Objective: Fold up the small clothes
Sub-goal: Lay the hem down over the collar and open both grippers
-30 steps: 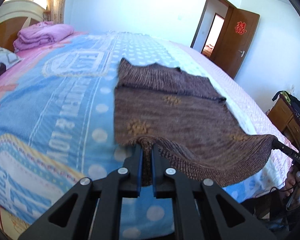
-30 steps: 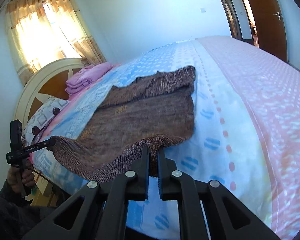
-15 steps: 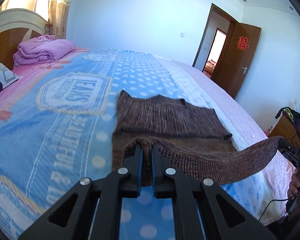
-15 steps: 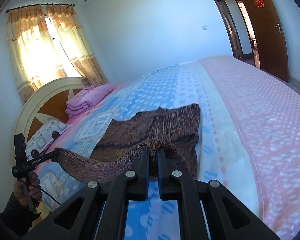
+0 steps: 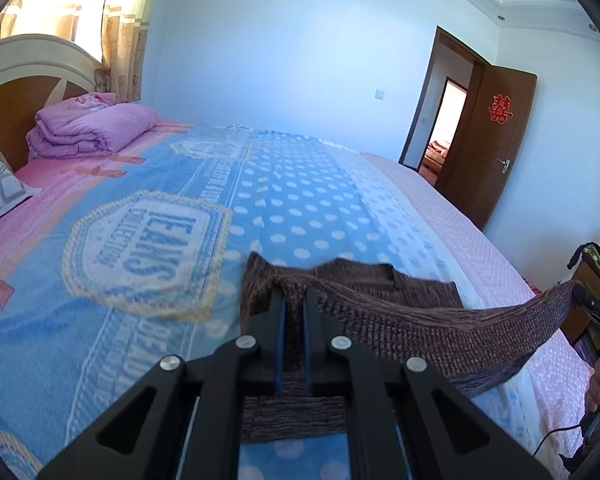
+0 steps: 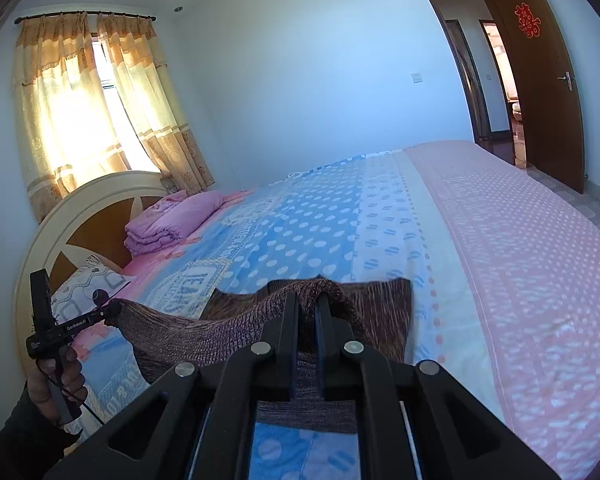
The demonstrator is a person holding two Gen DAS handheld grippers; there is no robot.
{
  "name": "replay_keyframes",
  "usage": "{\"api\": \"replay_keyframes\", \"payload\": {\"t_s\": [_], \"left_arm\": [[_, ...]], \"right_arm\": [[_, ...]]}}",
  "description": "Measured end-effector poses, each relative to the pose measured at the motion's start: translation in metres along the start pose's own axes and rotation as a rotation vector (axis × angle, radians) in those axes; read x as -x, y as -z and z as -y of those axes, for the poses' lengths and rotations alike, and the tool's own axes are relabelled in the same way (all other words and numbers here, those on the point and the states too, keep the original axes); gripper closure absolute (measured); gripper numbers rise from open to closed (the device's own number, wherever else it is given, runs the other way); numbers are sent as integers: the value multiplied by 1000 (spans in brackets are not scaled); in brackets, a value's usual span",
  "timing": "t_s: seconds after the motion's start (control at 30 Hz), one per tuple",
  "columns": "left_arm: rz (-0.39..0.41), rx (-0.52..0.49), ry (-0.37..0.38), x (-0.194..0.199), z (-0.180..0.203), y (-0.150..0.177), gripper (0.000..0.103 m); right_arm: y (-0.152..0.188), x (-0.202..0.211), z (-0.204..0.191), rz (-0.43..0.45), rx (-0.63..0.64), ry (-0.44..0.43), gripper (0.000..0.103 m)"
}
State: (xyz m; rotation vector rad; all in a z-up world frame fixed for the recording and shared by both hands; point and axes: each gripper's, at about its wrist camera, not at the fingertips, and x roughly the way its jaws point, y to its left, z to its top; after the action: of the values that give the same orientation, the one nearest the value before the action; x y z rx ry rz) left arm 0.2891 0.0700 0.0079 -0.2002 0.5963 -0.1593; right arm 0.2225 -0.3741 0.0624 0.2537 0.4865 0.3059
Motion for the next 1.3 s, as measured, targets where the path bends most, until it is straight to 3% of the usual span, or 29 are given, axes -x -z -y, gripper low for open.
{"api": "replay_keyframes", "payload": {"t_s": [0.3, 0.5, 0.57, 0.63, 0.67, 0.7, 0.73, 0.77, 0.8, 0.83, 0.97, 1.03, 1.2, 1.3], "left_arm": [[-25, -19, -36, -72, 1, -27, 95], [-161, -86, -144, -159, 2, -1, 95], [-204, -118, -213, -184, 0, 11, 88], [-245, -144, -266, -195, -2, 20, 87], [-256, -143, -277, -193, -3, 22, 80], [-252, -145, -280, -188, -4, 25, 73], [-231, -165, -284, -179, -1, 27, 54], [-213, -191, -296, -172, 2, 31, 32], [-192, -231, -311, -164, 6, 34, 24], [-167, -288, -316, -158, 13, 39, 17], [-219, -467, -350, -175, 34, 54, 16], [-229, -544, -423, -192, 42, 56, 15], [-185, -520, -487, -217, 42, 16, 15], [-157, -467, -551, -227, 32, -15, 15]], "right_arm": [[-26, -70, 23, -47, -18, 63, 97], [-12, -155, 50, -181, -28, 141, 97], [0, -181, 59, -243, -27, 156, 97], [15, -208, 69, -292, -8, 206, 96], [20, -214, 73, -300, 4, 227, 95], [25, -219, 74, -317, 21, 250, 84], [30, -221, 73, -332, 46, 282, 73], [33, -220, 71, -339, 73, 298, 43], [38, -218, 61, -348, 131, 299, 22], [42, -218, 56, -353, 176, 297, 19], [63, -233, 25, -415, 455, 404, 19], [68, -250, 17, -429, 573, 448, 19], [34, -279, 21, -419, 583, 485, 19], [2, -294, 33, -379, 550, 563, 19]]}}
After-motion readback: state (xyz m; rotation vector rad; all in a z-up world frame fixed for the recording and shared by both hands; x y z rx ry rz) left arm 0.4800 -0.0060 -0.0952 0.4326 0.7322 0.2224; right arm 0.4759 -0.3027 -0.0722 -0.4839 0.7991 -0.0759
